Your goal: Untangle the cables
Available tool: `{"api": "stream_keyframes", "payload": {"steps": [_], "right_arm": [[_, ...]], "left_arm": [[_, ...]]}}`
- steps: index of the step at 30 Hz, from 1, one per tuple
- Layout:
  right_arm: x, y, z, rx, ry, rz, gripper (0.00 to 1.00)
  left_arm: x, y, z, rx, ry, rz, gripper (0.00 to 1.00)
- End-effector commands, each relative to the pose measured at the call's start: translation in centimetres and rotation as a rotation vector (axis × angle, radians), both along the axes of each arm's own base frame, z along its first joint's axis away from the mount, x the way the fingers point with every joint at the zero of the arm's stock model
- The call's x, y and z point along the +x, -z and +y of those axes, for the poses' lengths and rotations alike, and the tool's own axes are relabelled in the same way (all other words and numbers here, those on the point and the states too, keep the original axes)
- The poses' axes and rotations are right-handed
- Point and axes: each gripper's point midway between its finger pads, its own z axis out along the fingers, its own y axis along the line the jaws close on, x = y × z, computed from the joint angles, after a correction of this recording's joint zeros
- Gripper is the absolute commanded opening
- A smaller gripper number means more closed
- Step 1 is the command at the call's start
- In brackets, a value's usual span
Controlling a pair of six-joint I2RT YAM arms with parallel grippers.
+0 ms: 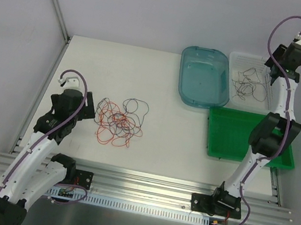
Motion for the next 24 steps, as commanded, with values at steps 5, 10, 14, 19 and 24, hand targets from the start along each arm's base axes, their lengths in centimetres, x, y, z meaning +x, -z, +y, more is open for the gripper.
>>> {"api": "stream_keyframes", "payload": {"steps": [5, 10, 14, 19, 24], "right_arm": [[-2.4, -2.6, 2.8, 0.057, -0.087, -0.023, 0.76], [-6.2, -3.0, 8.8, 0.118, -0.198, 0.018, 0.79], [-10.2, -2.4, 16.9, 0.198, -0.376, 0.072, 0.79], [-17.9, -0.1, 29.9, 0.261, -0.688, 0.177, 0.76], [-26.3, 5.2, 40.0, 0.305, -0.929, 0.346, 0.74]], "left_arm": [[0.5, -0.3, 0.0, 0.01, 0.011, -0.019, 0.99], [0.5, -0.3, -0.4, -0.008, 0.026, -0.017, 0.99], [0.5, 0.0, -1.0, -0.026, 0.052, -0.004, 0.99], [0.7, 0.7, -2.0, -0.055, 0.089, 0.029, 0.99], [0.8, 1.7, -3.3, -0.102, 0.134, 0.078, 0.99]]}}
